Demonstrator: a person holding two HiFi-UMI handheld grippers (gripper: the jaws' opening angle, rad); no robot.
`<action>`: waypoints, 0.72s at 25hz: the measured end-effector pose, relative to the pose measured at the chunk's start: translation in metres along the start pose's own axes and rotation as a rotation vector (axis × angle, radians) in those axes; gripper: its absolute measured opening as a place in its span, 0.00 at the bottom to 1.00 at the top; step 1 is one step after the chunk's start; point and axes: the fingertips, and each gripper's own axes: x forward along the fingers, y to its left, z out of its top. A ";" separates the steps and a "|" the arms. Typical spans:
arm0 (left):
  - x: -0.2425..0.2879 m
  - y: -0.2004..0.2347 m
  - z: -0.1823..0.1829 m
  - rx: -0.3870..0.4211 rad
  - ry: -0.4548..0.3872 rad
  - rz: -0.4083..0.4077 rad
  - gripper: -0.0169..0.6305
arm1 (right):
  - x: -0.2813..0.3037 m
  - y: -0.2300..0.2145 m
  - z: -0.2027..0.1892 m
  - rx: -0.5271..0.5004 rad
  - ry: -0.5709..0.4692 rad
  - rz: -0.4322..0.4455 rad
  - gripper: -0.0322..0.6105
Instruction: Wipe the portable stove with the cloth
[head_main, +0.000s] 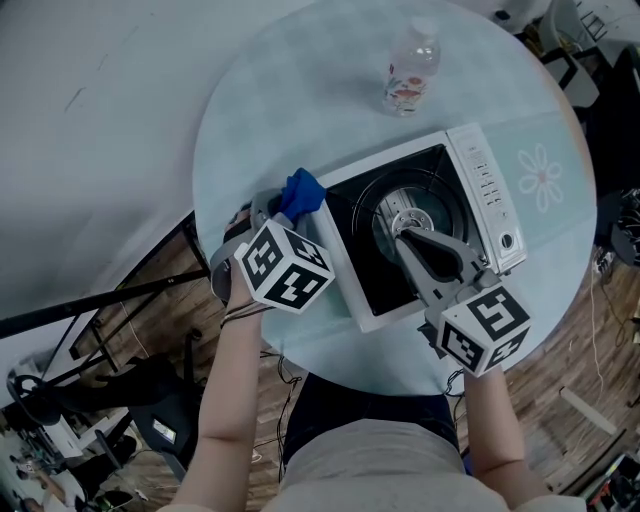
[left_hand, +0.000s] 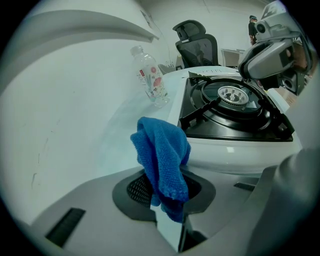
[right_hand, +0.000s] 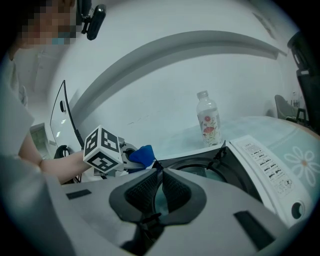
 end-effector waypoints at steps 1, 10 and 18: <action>0.000 0.002 0.000 -0.003 -0.005 0.007 0.17 | -0.001 -0.001 0.001 0.000 -0.006 -0.004 0.09; -0.019 0.013 0.000 -0.069 -0.075 0.077 0.17 | -0.019 0.003 0.003 0.003 -0.046 -0.037 0.09; -0.062 -0.004 0.003 -0.103 -0.201 0.061 0.17 | -0.041 0.027 0.005 -0.059 -0.073 -0.062 0.09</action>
